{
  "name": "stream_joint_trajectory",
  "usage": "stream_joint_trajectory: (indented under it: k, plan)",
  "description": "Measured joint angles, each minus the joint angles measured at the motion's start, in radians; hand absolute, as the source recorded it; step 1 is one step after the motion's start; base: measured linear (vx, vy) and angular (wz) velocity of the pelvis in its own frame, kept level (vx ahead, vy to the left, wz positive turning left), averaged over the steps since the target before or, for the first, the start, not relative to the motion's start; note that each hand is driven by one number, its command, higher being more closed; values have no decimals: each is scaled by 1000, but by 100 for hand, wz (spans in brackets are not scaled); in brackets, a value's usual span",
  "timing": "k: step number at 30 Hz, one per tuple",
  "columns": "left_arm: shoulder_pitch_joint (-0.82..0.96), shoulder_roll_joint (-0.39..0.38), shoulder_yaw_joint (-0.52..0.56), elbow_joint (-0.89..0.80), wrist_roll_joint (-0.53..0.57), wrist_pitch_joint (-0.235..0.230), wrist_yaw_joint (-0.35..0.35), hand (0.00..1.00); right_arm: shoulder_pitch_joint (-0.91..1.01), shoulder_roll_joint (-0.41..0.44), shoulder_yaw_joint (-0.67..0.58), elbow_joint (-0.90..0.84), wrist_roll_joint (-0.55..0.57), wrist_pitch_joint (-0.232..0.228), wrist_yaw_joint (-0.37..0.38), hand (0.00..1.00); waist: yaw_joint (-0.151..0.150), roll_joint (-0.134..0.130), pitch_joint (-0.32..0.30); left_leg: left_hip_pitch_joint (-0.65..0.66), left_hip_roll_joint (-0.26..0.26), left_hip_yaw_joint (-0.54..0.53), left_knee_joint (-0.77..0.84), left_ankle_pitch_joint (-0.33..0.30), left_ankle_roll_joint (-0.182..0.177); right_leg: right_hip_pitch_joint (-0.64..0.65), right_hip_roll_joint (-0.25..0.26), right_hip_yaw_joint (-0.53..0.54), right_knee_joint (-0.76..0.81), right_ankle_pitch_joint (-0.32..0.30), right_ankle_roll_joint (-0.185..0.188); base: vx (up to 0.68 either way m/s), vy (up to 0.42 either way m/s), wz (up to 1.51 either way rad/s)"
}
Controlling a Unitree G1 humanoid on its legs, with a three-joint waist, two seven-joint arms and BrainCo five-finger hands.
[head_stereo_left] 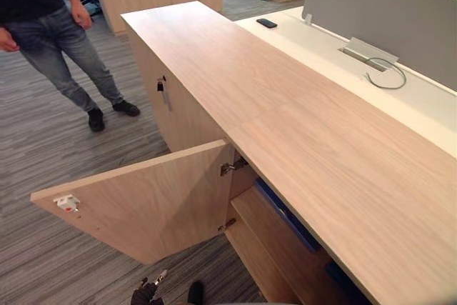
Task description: Walk over to the cabinet, pick up the folder, carry it to the office cabinet, place the folder inside the office cabinet, then close the office cabinet door
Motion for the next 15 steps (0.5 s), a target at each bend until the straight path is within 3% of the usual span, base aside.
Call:
stream_joint_trajectory:
  k: [7, 11, 13, 14, 15]
  plan:
    - [3, 11, -34, 0, 9, 0, 0, 0, -4, -2, 1, 17, -2, -16, 1, 0, 3, 1, -3, -11, -15, -7, 0, 26, 6, 16, -8, -25, 2, 12, 10, 6, 19, 17]
    - [-5, 10, -32, -8, 3, 1, 0, 0, -3, 2, 1, -1, -2, -22, 1, 0, -5, 13, 13, -23, -10, -15, 0, 9, 17, 11, -10, -56, 29, 12, 9, -133, 17, 23]
    - [-4, 5, -7, -38, -14, 3, 0, 0, -7, 16, -21, -14, -2, -25, 1, 0, -23, 2, 21, -48, 1, 88, 14, -30, 29, 0, -31, -118, 18, 19, 2, -137, 62, 78]
    - [-15, 3, 18, -59, -32, 0, 2, 0, -17, 26, -51, -19, -2, -29, 1, 0, -28, -7, 44, -91, 29, 225, 121, -67, 55, -1, -57, -142, 32, 20, 1, -74, 70, 55]
    - [-17, 1, 30, -69, -40, -2, 2, 0, -23, 24, -63, -21, -2, -31, 1, 0, -20, -2, 58, -104, 53, 284, 199, -85, 67, 0, -69, -142, 41, 20, 1, -24, 89, 24]
